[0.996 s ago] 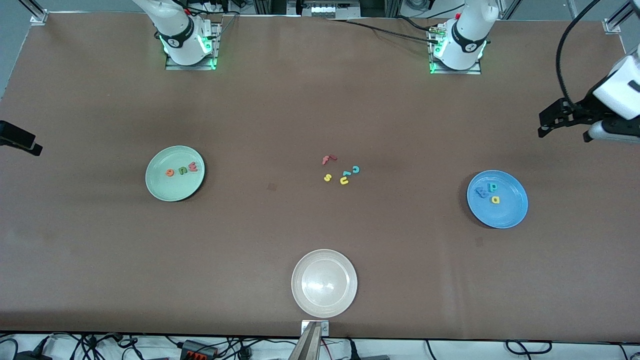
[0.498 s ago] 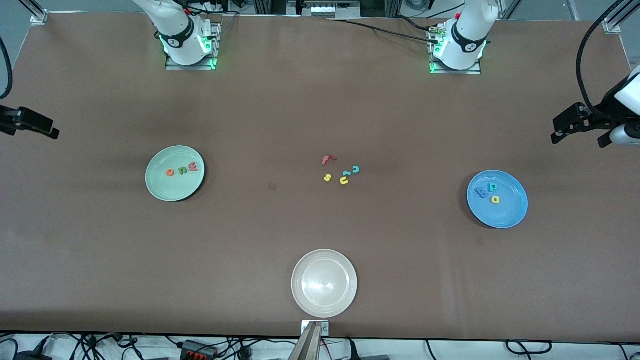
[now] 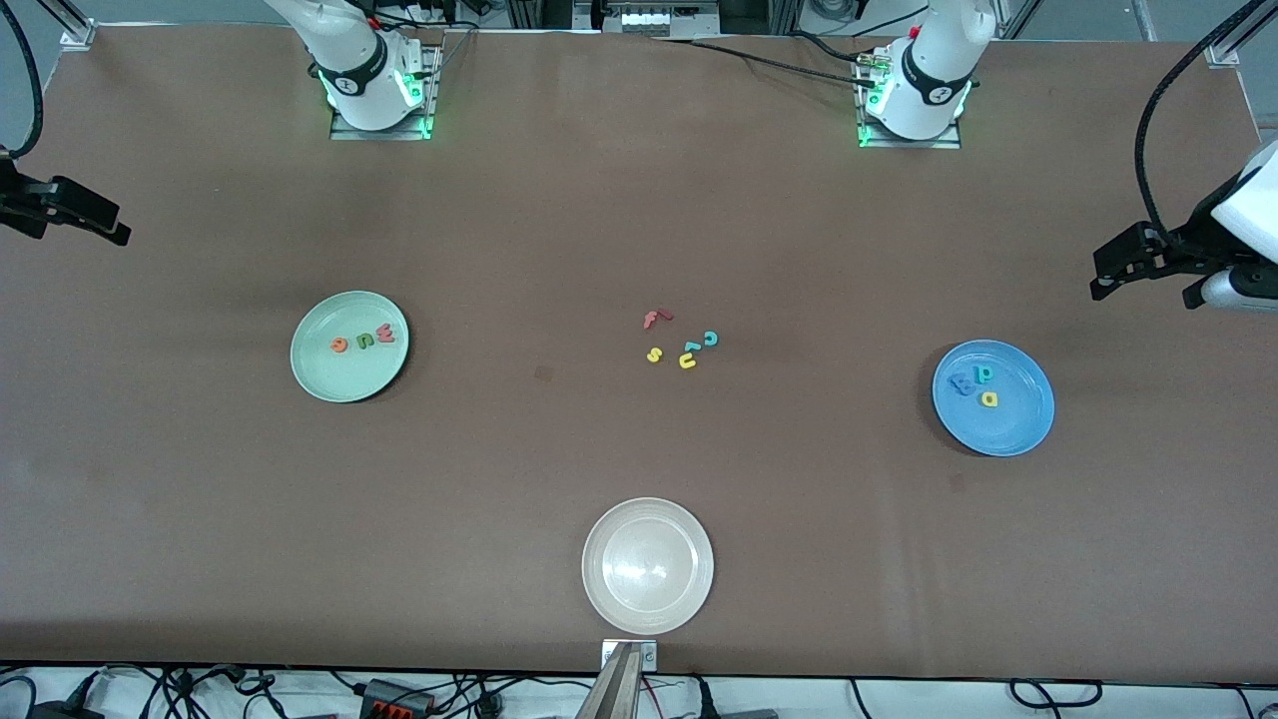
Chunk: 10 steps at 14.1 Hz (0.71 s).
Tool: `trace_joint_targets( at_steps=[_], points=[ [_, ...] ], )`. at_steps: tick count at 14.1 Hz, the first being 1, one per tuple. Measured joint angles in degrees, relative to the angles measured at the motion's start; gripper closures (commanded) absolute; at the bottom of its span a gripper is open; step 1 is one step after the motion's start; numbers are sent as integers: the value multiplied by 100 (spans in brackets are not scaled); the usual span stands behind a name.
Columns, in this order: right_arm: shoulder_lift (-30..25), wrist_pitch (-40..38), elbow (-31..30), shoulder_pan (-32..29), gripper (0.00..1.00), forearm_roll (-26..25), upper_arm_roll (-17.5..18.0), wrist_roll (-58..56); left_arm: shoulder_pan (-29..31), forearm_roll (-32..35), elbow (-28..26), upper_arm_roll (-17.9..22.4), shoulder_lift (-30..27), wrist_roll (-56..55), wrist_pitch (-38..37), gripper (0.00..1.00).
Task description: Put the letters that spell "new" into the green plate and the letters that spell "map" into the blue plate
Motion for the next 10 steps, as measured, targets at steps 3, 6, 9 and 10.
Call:
trace_joint_targets(
  at_steps=[3,6,9,10],
  points=[
    [-47,14,0,0,0,0,0,0,0,0,22,0,22,0,-1,0],
    [-120,-33,0,0,0,0,0,0,0,0,22,0,41,0,-5,0],
    [-134,-48,-5,0,0,0,0,0,20,0,30,4,42,0,-28,0],
    [-134,-48,-9,0,0,0,2,0,36,0,33,10,42,0,-55,0]
  ],
)
